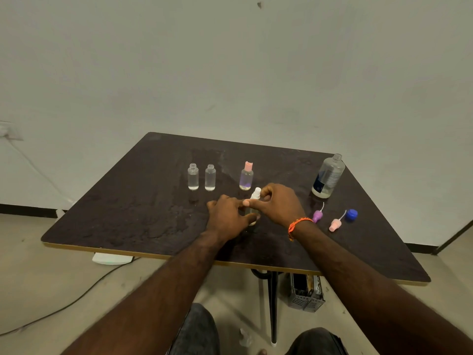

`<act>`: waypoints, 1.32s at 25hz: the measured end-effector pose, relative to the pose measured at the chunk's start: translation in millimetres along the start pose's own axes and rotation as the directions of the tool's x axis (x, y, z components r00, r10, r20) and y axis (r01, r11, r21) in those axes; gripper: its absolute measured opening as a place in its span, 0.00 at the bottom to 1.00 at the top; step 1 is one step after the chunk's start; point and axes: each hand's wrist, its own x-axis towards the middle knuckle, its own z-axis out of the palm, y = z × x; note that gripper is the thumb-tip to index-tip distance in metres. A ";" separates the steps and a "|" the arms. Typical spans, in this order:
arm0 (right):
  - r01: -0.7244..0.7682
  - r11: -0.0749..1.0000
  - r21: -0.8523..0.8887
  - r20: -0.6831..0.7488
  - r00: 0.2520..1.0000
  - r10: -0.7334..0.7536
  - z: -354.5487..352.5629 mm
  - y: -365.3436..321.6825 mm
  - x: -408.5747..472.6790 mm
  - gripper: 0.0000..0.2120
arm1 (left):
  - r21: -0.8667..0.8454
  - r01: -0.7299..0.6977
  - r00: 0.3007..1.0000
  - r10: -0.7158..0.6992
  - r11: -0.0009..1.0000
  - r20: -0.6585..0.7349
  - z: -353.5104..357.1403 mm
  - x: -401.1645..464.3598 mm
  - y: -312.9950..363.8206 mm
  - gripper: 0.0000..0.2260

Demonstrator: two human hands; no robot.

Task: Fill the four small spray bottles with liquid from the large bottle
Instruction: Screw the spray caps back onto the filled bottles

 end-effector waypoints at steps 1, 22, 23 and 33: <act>0.023 0.999 0.047 0.023 0.999 -0.024 -0.6 0.4 -2.6 0.24 | -0.008 0.001 1.000 -0.001 1.000 0.000 -0.4 0.0 0.5 0.16; 0.054 0.986 0.157 -0.135 0.990 -0.033 4.8 -10.1 -3.5 0.29 | 0.058 -0.006 1.000 0.004 0.998 0.028 -0.8 -2.4 2.6 0.21; 0.052 0.985 0.162 -0.107 0.994 -0.034 5.8 -11.2 -4.5 0.32 | 0.040 0.004 1.000 -0.005 0.999 0.024 -0.3 -2.4 2.2 0.19; 0.070 0.978 0.197 -0.123 0.991 -0.046 4.0 -3.6 -7.6 0.23 | 0.058 -0.010 0.999 0.008 0.998 0.035 0.0 -2.0 1.3 0.21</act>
